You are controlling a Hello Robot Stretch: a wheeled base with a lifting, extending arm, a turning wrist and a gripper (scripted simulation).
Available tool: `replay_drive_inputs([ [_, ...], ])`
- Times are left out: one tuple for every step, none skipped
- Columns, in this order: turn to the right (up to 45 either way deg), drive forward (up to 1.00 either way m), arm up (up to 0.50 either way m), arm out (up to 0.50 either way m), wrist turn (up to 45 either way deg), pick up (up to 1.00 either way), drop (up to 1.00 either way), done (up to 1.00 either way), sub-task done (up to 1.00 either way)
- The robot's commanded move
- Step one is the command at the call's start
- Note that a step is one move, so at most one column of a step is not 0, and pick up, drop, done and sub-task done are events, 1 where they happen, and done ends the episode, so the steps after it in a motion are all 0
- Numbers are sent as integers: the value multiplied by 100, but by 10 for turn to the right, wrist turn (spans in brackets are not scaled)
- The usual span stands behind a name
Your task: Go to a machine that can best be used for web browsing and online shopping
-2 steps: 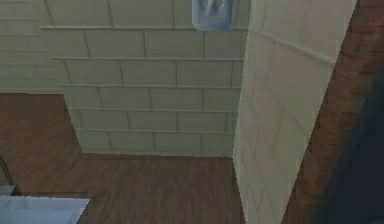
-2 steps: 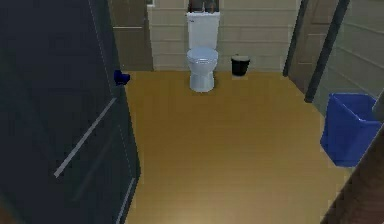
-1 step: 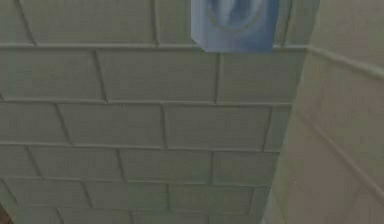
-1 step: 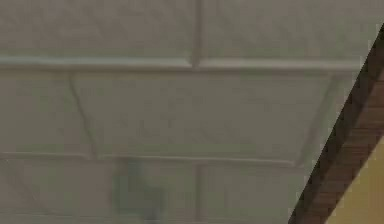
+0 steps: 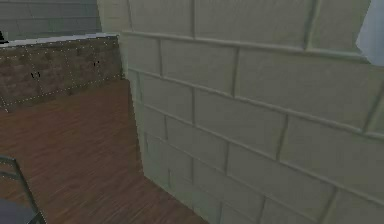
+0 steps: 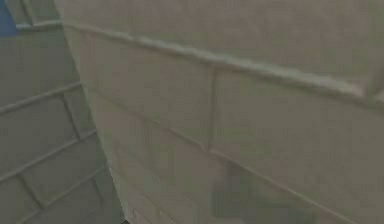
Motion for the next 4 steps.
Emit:
replay_drive_inputs([
  [0,35,0,0,0,0,0,0,0],
  [-450,0,0,0,0,0,0,0,0],
  [-30,0,0,0,0,0,0,0,0],
  [0,75,0,0,0,0,0,0,0],
])
